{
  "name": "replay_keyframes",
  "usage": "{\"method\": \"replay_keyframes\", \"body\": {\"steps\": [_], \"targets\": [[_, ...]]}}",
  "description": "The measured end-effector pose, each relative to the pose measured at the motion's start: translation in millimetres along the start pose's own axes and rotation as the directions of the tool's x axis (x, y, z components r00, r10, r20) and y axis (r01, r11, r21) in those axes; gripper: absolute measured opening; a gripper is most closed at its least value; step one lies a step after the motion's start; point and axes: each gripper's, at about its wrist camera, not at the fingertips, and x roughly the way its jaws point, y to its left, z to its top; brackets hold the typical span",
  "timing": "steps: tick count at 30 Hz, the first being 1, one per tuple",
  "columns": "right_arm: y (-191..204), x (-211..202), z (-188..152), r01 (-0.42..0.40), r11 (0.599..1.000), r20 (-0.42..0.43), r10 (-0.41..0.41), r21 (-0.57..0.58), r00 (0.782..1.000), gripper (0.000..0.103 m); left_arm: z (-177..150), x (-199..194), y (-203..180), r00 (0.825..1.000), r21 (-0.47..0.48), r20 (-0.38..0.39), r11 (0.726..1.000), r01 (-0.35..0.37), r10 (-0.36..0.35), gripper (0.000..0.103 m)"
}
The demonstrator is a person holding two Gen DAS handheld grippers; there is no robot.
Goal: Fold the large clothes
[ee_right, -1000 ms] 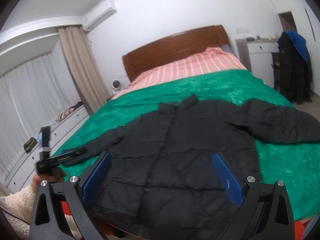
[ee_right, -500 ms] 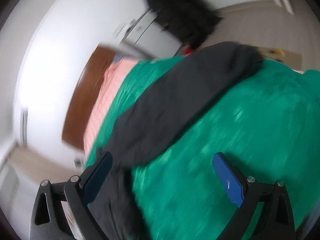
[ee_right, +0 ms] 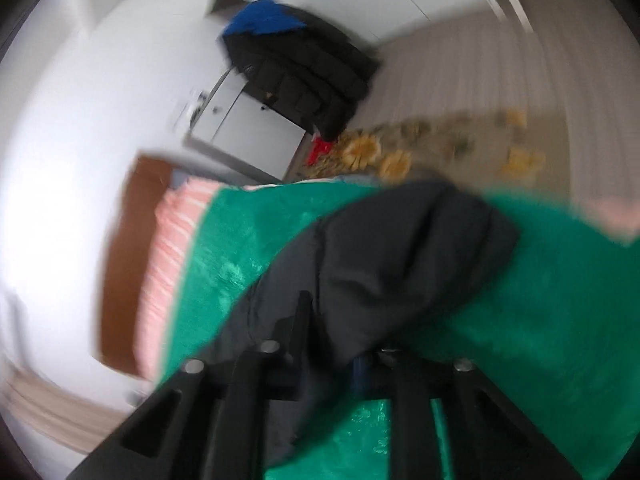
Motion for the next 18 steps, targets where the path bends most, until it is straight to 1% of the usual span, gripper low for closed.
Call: {"method": "replay_keyframes", "body": {"steps": [1, 2, 3, 4, 5, 6, 7, 9, 10, 12, 14, 15, 16, 17, 18], "targets": [[12, -4, 0, 0.000, 0.998, 0.012, 0.001, -0.056, 1.000, 0.017, 0, 1, 4, 1.000, -0.012, 0.002, 1.000, 0.000, 0.000, 0.103], [46, -15, -2, -0.012, 0.986, 0.033, 0.018, -0.167, 0.999, 0.017, -1, 1, 8, 1.000, -0.022, 0.005, 1.000, -0.002, 0.002, 0.103], [75, -24, -6, -0.025, 0.968, 0.046, 0.037, -0.250, 0.998, 0.017, -1, 2, 11, 1.000, -0.030, 0.006, 1.000, -0.004, 0.004, 0.103], [96, -29, -11, -0.036, 0.951, 0.051, 0.054, -0.306, 0.997, 0.017, -1, 4, 15, 1.000, -0.041, 0.006, 0.999, -0.003, 0.004, 0.103], [135, -38, -22, -0.063, 0.916, 0.053, 0.092, -0.396, 0.994, 0.017, -1, 6, 17, 1.000, -0.050, 0.004, 0.999, -0.001, 0.001, 0.103], [166, -44, -33, -0.092, 0.884, 0.045, 0.126, -0.458, 0.991, 0.017, -1, 8, 20, 1.000, -0.061, 0.000, 0.998, 0.004, -0.004, 0.103], [200, -50, -46, -0.131, 0.843, 0.028, 0.171, -0.522, 0.985, 0.017, -1, 9, 22, 1.000, -0.069, -0.004, 0.998, 0.009, -0.009, 0.103], [280, -59, -90, -0.230, 0.730, -0.038, 0.270, -0.644, 0.962, 0.017, -3, 10, 25, 1.000, -0.080, -0.005, 0.997, 0.017, -0.018, 0.103], [314, -60, -114, -0.272, 0.676, -0.078, 0.303, -0.685, 0.950, 0.017, -3, 9, 26, 1.000, -0.082, -0.002, 0.996, 0.019, -0.020, 0.103], [363, -56, -158, -0.336, 0.590, -0.152, 0.340, -0.734, 0.928, 0.017, -5, 6, 29, 1.000, -0.085, 0.006, 0.996, 0.018, -0.017, 0.103], [413, -45, -218, -0.393, 0.498, -0.232, 0.355, -0.773, 0.906, 0.017, -7, 4, 33, 1.000, -0.091, 0.011, 0.996, 0.017, -0.016, 0.103], [432, -36, -247, -0.412, 0.466, -0.264, 0.350, -0.783, 0.899, 0.017, -7, 4, 35, 1.000, -0.095, 0.009, 0.995, 0.014, -0.013, 0.103], [442, -29, -272, -0.414, 0.453, -0.278, 0.337, -0.790, 0.899, 0.021, -8, 4, 36, 1.000, -0.097, 0.007, 0.995, 0.011, -0.010, 0.103], [454, -14, -306, -0.422, 0.438, -0.310, 0.305, -0.794, 0.900, 0.044, -8, 4, 37, 1.000, -0.098, 0.004, 0.995, 0.008, -0.008, 0.103], [460, 0, -333, -0.432, 0.431, -0.346, 0.267, -0.792, 0.899, 0.060, -9, 5, 38, 1.000, -0.097, 0.001, 0.995, 0.005, -0.005, 0.103]]}}
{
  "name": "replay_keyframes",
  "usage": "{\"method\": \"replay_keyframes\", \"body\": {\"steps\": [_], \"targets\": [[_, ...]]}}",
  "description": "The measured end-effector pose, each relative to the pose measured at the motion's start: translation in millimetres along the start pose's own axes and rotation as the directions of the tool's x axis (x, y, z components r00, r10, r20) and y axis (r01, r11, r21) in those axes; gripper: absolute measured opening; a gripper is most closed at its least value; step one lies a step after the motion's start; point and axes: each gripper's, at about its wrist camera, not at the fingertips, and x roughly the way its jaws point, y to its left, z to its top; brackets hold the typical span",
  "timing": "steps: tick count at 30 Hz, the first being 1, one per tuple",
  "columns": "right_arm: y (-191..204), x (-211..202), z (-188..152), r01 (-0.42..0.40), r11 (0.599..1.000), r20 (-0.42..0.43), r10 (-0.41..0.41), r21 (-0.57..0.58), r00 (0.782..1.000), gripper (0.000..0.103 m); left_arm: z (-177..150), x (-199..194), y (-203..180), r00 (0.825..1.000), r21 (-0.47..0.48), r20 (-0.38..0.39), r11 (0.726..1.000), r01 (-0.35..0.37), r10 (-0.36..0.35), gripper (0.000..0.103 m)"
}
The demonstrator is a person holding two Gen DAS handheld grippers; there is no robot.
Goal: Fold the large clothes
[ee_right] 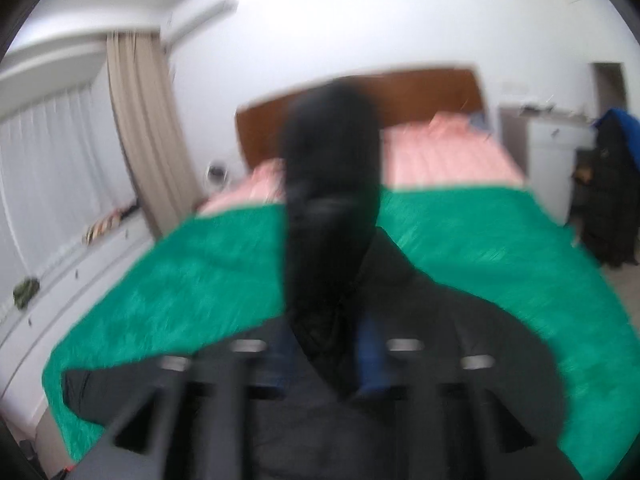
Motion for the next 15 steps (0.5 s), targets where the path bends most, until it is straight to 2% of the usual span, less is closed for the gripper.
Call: {"method": "replay_keyframes", "body": {"steps": [1, 2, 5, 7, 10, 12, 15], "targets": [[16, 25, -12, -0.023, 1.000, -0.062, 0.023, 0.001, 0.998, 0.079, -1, 1, 1, 1.000, 0.002, -0.002, 1.000, -0.006, 0.006, 0.103], [36, 49, -33, -0.062, 0.998, -0.129, 0.063, 0.013, 0.990, 0.078, -2, 1, 2, 1.000, 0.007, -0.002, 1.000, -0.011, 0.011, 0.103], [68, 67, -83, -0.143, 0.989, -0.245, 0.148, 0.039, 0.958, 0.078, -6, 0, 3, 1.000, 0.021, -0.002, 0.999, -0.025, 0.025, 0.103], [76, 61, -111, -0.191, 0.981, -0.294, 0.188, 0.020, 0.937, 0.078, -9, 1, 4, 1.000, 0.030, 0.000, 0.999, -0.029, 0.029, 0.103], [73, 23, -145, -0.266, 0.964, -0.326, 0.244, -0.025, 0.913, 0.078, -11, 3, 4, 1.000, 0.026, -0.009, 1.000, -0.017, 0.017, 0.103], [62, 0, -156, -0.269, 0.962, -0.320, 0.239, -0.053, 0.917, 0.078, -10, 3, 3, 1.000, 0.020, -0.006, 1.000, -0.006, 0.006, 0.103], [39, -48, -177, -0.230, 0.967, -0.288, 0.190, -0.111, 0.939, 0.078, -8, 3, 2, 1.000, 0.020, -0.003, 1.000, 0.004, -0.004, 0.103]]}}
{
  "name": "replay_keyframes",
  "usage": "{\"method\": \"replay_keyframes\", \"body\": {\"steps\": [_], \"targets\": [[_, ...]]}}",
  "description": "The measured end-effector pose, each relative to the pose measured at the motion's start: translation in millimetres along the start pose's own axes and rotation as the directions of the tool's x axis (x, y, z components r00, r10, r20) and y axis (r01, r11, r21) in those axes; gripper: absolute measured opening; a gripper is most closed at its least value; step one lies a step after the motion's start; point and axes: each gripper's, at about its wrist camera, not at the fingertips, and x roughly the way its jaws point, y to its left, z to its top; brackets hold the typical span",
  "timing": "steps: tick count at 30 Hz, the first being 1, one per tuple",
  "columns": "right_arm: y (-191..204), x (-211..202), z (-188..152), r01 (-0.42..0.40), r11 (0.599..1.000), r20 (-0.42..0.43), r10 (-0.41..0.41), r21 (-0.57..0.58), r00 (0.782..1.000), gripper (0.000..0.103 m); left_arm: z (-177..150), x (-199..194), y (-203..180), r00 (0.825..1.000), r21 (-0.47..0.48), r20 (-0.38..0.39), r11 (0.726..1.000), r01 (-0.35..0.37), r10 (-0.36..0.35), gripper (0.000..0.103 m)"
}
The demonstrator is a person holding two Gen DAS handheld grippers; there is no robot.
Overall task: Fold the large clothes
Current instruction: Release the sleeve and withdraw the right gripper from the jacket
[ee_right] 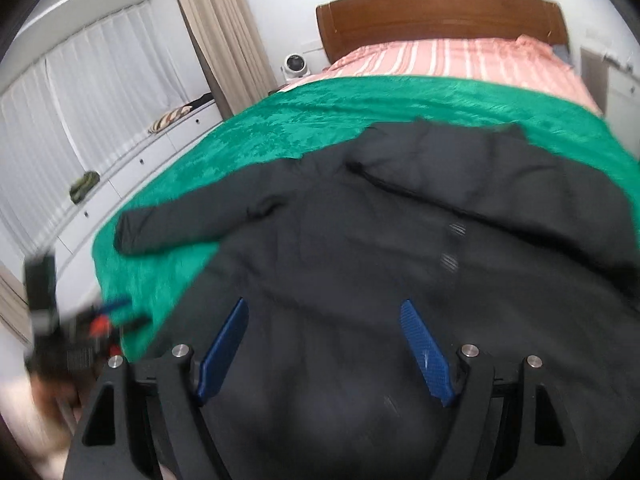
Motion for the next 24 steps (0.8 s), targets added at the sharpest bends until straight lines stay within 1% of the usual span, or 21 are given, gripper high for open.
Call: {"method": "replay_keyframes", "body": {"steps": [1, 3, 4, 5, 9, 11, 12, 16, 21, 23, 24], "targets": [[-3, -19, -17, 0.032, 0.999, 0.022, -0.032, -0.016, 0.999, 0.078, 0, 0, -1, 1.000, 0.002, 0.000, 1.000, 0.002, -0.002, 0.103], [-2, -44, -37, 0.063, 0.997, 0.050, -0.062, -0.035, 0.997, 0.079, -1, 1, -3, 1.000, 0.008, -0.003, 1.000, 0.001, -0.001, 0.103], [-1, -61, -52, 0.094, 0.995, 0.072, -0.091, -0.043, 0.993, 0.080, -2, 0, -5, 1.000, 0.012, -0.005, 1.000, -0.001, 0.001, 0.103], [-1, -70, -60, 0.112, 0.993, 0.087, -0.108, -0.040, 0.990, 0.082, -3, 0, -6, 1.000, 0.014, -0.006, 1.000, 0.000, 0.000, 0.103], [13, -103, -103, 0.165, 0.986, 0.161, -0.168, 0.033, 0.972, 0.083, -5, -3, -12, 1.000, 0.025, -0.002, 1.000, 0.004, -0.004, 0.103], [22, -109, -119, 0.191, 0.980, 0.206, -0.200, 0.064, 0.958, 0.084, -5, -2, -15, 1.000, 0.032, -0.007, 0.999, -0.003, 0.003, 0.103], [24, -109, -123, 0.194, 0.979, 0.219, -0.204, 0.068, 0.954, 0.084, -6, -1, -16, 1.000, 0.034, -0.011, 0.999, -0.007, 0.007, 0.103], [30, -105, -133, 0.179, 0.984, 0.204, -0.180, 0.023, 0.962, 0.084, -8, 4, -22, 0.999, 0.037, -0.040, 0.999, -0.016, 0.018, 0.103], [27, -100, -142, 0.155, 0.988, 0.195, -0.157, 0.021, 0.968, 0.084, -2, 1, -30, 1.000, 0.064, -0.017, 0.998, -0.021, 0.023, 0.103], [28, -100, -145, 0.160, 0.987, 0.198, -0.158, 0.009, 0.967, 0.084, 14, 5, -36, 1.000, 0.103, -0.020, 0.995, -0.003, 0.005, 0.103], [28, -101, -147, 0.160, 0.987, 0.202, -0.158, 0.003, 0.967, 0.084, 28, 8, -39, 1.000, 0.117, -0.019, 0.993, 0.009, -0.007, 0.103]]}}
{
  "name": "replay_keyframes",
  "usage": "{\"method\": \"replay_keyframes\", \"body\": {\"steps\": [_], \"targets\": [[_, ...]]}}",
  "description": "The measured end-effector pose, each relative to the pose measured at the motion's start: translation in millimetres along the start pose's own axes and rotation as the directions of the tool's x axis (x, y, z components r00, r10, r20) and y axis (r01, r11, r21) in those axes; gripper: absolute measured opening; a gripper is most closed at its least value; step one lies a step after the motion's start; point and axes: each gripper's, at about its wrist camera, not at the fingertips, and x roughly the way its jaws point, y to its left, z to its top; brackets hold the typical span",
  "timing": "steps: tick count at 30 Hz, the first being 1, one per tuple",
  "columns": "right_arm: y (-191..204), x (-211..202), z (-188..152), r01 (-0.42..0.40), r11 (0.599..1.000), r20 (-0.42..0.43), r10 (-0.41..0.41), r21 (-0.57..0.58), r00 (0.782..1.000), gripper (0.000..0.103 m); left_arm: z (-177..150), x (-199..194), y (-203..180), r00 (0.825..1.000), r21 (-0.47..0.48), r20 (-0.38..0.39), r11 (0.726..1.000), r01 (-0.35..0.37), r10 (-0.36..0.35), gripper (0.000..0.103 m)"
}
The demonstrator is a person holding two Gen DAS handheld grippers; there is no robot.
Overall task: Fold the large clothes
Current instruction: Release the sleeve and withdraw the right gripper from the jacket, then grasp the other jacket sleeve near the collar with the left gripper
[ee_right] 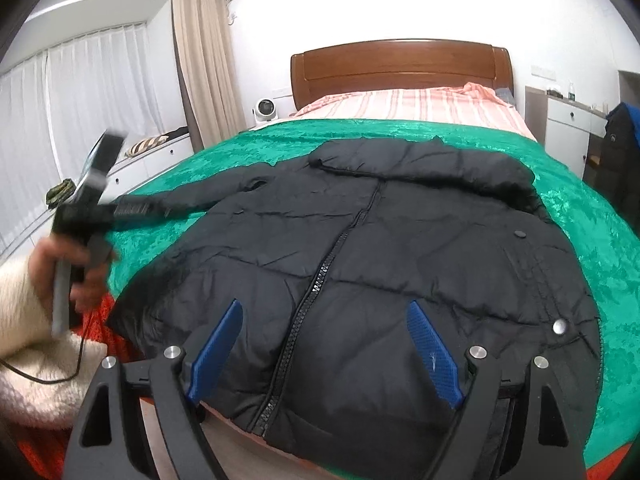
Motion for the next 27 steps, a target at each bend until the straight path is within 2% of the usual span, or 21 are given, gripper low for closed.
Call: {"method": "replay_keyframes", "body": {"steps": [5, 7, 9, 11, 14, 17, 20, 21, 22, 23, 24, 25, 27], "targets": [[2, -1, -2, -0.012, 1.000, 0.007, 0.012, -0.015, 1.000, 0.084, 101, 31, -6, 0.987, 0.001, 0.022, 0.987, 0.162, -0.162, 0.103], [3, -1, -2, -0.013, 1.000, 0.010, 0.013, -0.022, 1.000, 0.084, 141, 64, -7, 0.971, -0.046, -0.016, 0.970, 0.237, -0.238, 0.103], [5, 0, -5, -0.013, 0.999, 0.005, 0.013, -0.033, 1.000, 0.084, 165, 96, -7, 0.961, -0.112, -0.050, 0.957, 0.266, -0.273, 0.103], [6, 0, -8, -0.018, 0.999, -0.002, 0.017, -0.041, 1.000, 0.084, 183, 131, -9, 0.961, -0.177, -0.083, 0.953, 0.247, -0.265, 0.102], [7, 1, -12, -0.023, 0.998, -0.015, 0.022, -0.053, 1.000, 0.084, 196, 165, -22, 0.958, -0.217, -0.105, 0.946, 0.241, -0.268, 0.102], [4, 4, -14, -0.046, 0.999, -0.034, 0.045, -0.028, 0.998, 0.084, 202, 191, -47, 0.952, -0.186, -0.101, 0.946, 0.267, -0.288, 0.102], [0, 7, -15, -0.069, 0.998, -0.044, 0.069, -0.002, 0.997, 0.084, 203, 219, -67, 0.968, -0.127, -0.133, 0.972, 0.197, -0.214, 0.101], [0, 8, -15, -0.072, 0.997, -0.046, 0.072, -0.002, 0.996, 0.084, 202, 225, -70, 0.969, -0.120, -0.139, 0.974, 0.190, -0.206, 0.091], [0, 10, -16, -0.074, 0.997, -0.051, 0.074, -0.005, 0.996, 0.084, 199, 231, -72, 0.963, -0.116, -0.143, 0.970, 0.213, -0.228, 0.079], [0, 12, -18, -0.079, 0.997, -0.059, 0.078, -0.006, 0.995, 0.084, 198, 237, -73, 0.951, -0.119, -0.162, 0.962, 0.247, -0.264, 0.043], [0, 13, -17, -0.081, 0.997, -0.064, 0.081, -0.005, 0.995, 0.084, 196, 239, -72, 0.948, -0.118, -0.174, 0.962, 0.247, -0.265, 0.025], [0, 15, -18, -0.086, 0.996, -0.068, 0.085, -0.002, 0.994, 0.084, 192, 236, -70, 0.941, -0.116, -0.173, 0.955, 0.273, -0.290, 0.024], [0, 15, -17, -0.094, 0.996, -0.067, 0.094, 0.004, 0.993, 0.084, 186, 222, -66, 0.945, -0.107, -0.163, 0.957, 0.268, -0.283, 0.022]]}}
